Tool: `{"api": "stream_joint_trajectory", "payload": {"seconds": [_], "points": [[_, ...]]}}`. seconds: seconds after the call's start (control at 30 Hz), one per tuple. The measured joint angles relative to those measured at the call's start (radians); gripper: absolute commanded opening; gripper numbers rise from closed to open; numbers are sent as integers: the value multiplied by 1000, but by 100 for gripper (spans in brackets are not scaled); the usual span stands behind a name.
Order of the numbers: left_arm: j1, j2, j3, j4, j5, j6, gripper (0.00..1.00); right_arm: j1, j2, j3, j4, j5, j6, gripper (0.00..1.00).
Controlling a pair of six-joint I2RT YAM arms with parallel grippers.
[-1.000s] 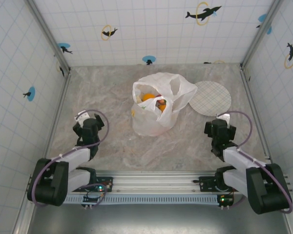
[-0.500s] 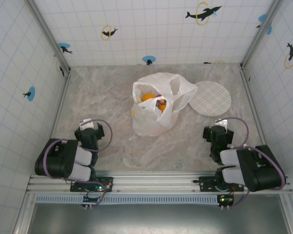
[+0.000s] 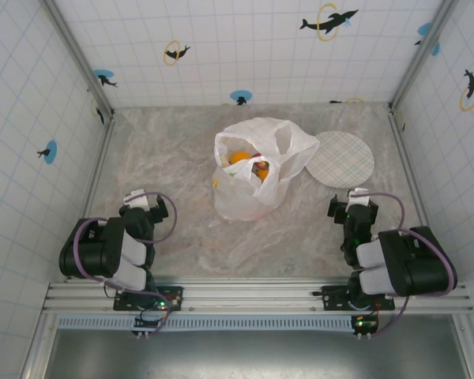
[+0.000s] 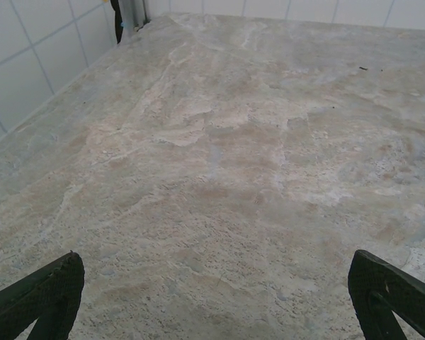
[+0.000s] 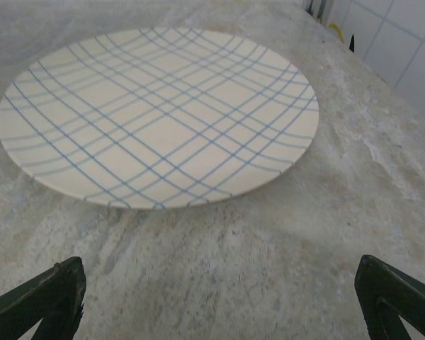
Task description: Place the fruits into the plastic bag
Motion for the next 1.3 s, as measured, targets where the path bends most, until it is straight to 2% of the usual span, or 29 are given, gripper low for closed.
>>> {"api": "stream_joint_trajectory", "payload": {"seconds": [0.13, 0.57, 1.3], "points": [[0, 0, 0, 0, 6, 0, 98, -35, 108, 0, 135, -40, 2, 100], [0, 0, 0, 0, 13, 0, 98, -75, 113, -2, 138, -114, 31, 100], [0, 0, 0, 0, 13, 0, 98, -75, 113, -2, 137, -118, 31, 100]]}}
